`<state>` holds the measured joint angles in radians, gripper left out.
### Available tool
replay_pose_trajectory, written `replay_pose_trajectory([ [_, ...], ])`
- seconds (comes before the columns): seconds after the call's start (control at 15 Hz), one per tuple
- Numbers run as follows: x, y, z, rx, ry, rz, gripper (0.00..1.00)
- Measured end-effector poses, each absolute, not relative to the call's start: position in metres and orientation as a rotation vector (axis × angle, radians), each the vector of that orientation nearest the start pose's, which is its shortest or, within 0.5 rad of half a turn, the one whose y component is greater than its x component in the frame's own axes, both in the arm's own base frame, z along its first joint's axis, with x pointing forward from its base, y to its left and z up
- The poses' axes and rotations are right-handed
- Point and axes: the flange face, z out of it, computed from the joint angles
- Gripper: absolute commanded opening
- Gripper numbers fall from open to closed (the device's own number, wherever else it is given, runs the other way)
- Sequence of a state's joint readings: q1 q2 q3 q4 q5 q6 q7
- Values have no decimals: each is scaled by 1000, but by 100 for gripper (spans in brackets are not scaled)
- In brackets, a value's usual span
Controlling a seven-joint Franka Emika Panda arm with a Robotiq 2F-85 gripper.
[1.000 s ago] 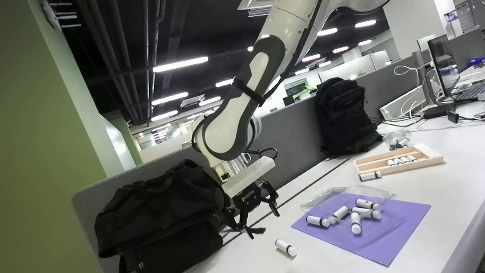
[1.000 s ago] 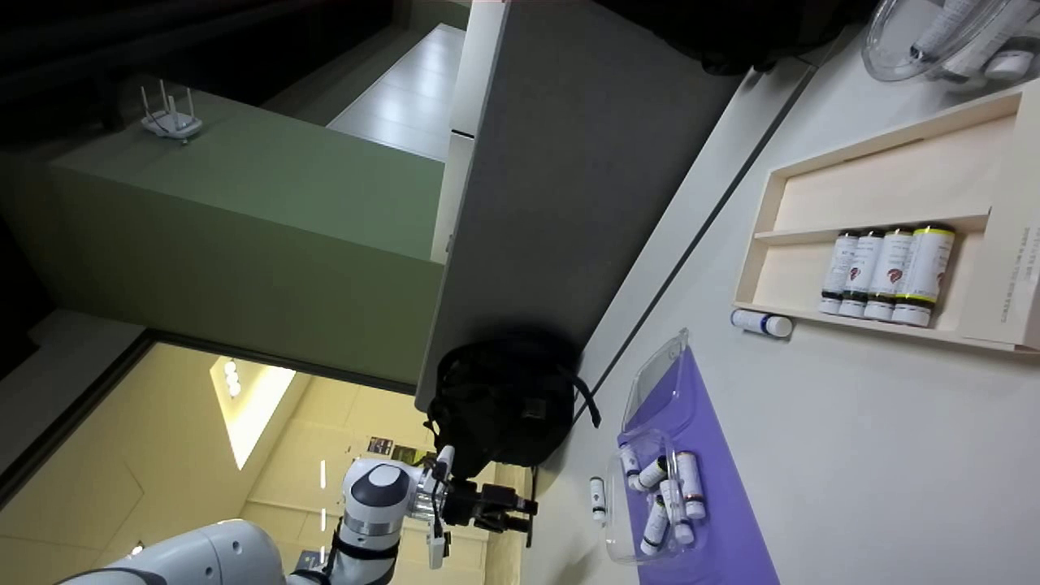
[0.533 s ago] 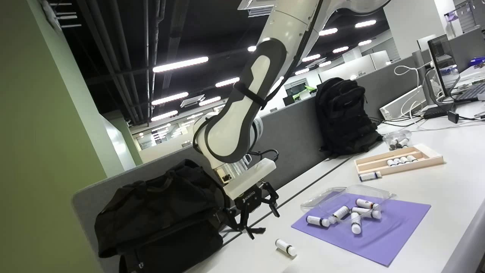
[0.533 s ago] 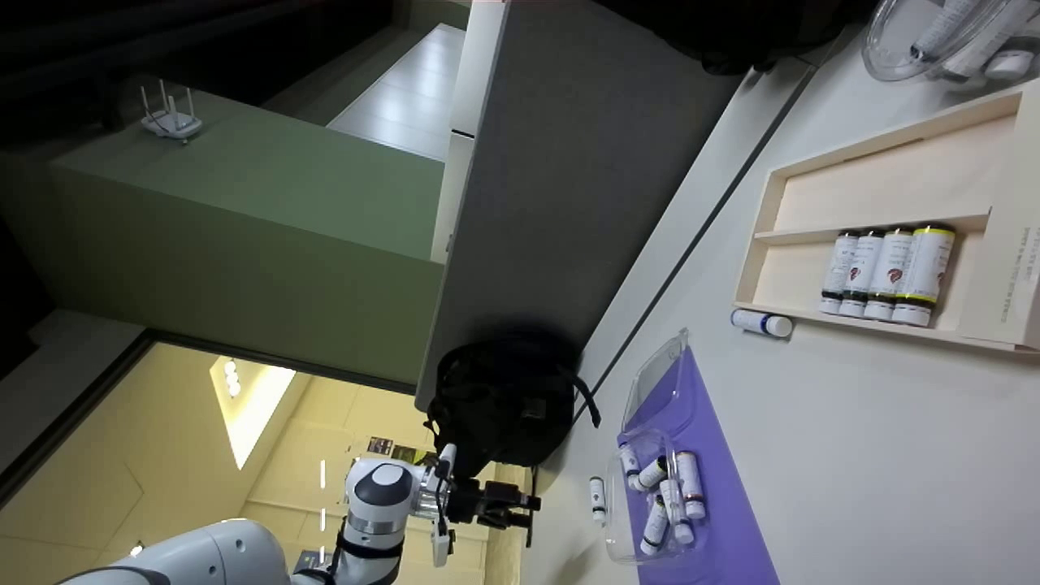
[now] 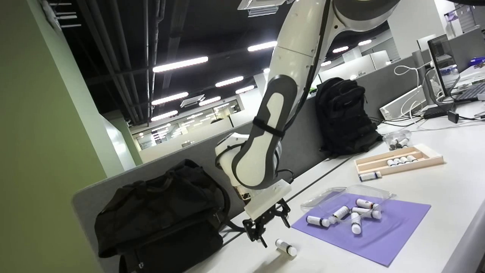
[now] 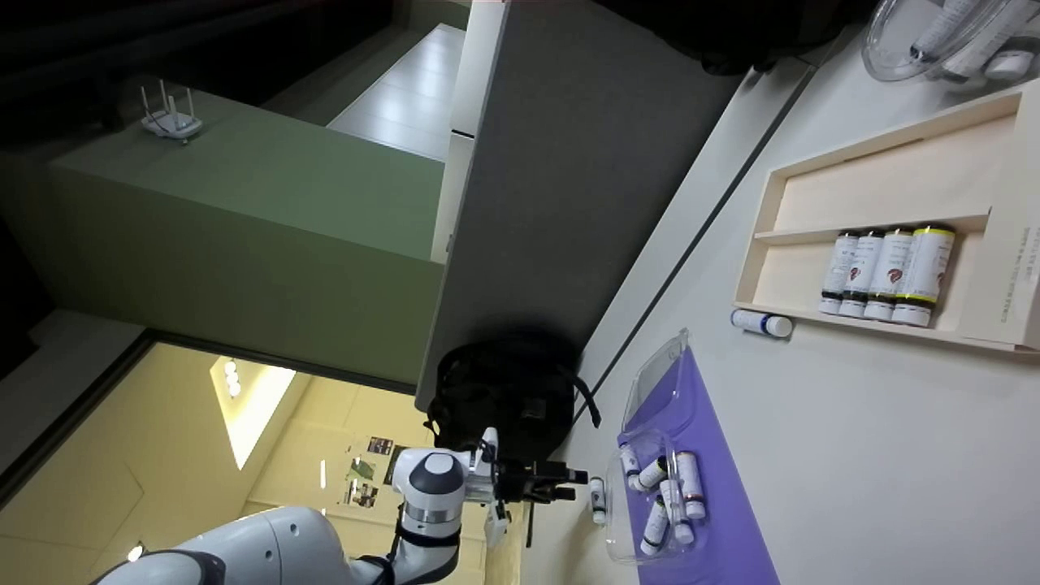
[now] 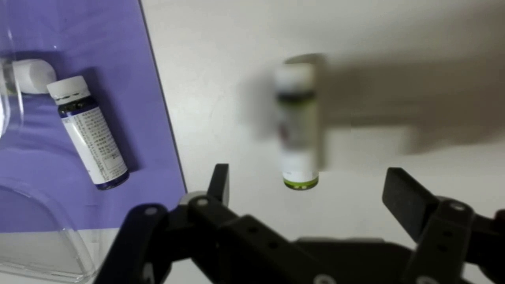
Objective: Take a bottle from the table and put it in the bowl
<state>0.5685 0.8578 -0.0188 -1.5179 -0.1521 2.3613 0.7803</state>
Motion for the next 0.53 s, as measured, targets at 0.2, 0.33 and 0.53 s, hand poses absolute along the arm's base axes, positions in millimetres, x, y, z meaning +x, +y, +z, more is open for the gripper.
replay_pose_trajectory([
  [0.2,601,365,127,-3230,187,-124,68],
  [0.33,600,366,117,-3223,181,-138,53],
  [0.53,599,372,117,-3201,181,-160,33],
])
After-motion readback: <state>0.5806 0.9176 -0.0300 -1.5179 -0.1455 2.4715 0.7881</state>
